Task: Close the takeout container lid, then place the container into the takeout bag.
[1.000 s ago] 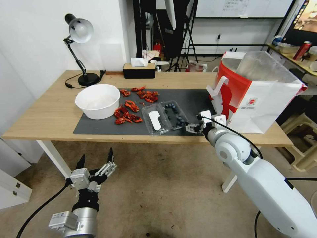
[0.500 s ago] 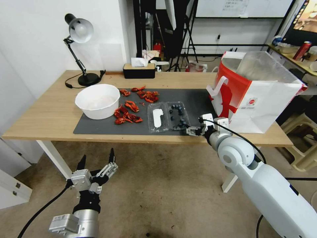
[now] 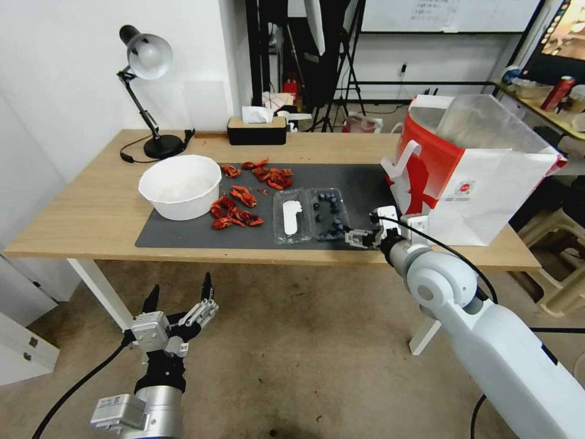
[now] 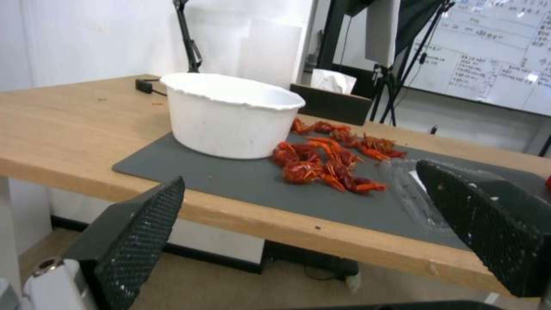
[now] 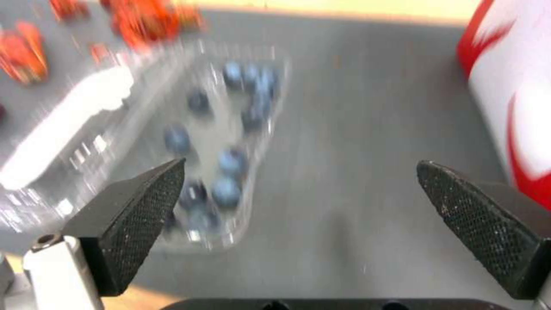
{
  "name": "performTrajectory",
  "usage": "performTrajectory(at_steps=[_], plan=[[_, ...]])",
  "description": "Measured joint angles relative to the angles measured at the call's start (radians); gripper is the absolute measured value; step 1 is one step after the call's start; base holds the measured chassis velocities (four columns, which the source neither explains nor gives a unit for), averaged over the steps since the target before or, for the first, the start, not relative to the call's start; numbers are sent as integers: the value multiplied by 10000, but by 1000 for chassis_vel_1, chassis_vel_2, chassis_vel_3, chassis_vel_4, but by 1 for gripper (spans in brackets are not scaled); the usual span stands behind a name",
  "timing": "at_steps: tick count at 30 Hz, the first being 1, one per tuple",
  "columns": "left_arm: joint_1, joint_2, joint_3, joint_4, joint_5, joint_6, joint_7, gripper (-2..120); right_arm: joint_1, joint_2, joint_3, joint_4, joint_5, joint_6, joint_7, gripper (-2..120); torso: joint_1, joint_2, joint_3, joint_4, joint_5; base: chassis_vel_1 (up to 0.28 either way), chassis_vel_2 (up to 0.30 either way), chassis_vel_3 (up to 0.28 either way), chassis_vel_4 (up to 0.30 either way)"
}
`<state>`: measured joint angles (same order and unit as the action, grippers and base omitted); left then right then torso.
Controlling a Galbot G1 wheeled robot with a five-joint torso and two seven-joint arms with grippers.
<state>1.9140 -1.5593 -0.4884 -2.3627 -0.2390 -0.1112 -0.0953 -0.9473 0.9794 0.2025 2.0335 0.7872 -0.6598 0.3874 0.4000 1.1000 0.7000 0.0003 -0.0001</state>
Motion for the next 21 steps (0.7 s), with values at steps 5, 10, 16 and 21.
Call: performTrajectory(at_steps=[5, 10, 16, 21], plan=[[-151, 174, -30, 75, -162, -9, 45, 100, -1504, 9, 975, 350, -1796, 2864, -1936, 100, 0, 2, 0, -6, 0, 0, 0, 0, 0], [-287, 313, -27, 198, -280, -5, 105, 100, -2714, 74, 1500, 457, -2851, 4833, -2623, 100, 0, 2, 0, -6, 1, 0, 0, 0, 0], [-477, 555, 102, 403, -365, 39, 156, 100, -4401, 509, 2597, 568, -3679, 7120, -3087, 100, 0, 2, -1, -3, -1, 0, 0, 0, 0], [-682, 827, 266, 648, -508, 89, 219, 100, -6023, 1044, 3478, 509, -3999, 8708, -3653, 100, 0, 2, -1, -3, 1, 0, 0, 0, 0]])
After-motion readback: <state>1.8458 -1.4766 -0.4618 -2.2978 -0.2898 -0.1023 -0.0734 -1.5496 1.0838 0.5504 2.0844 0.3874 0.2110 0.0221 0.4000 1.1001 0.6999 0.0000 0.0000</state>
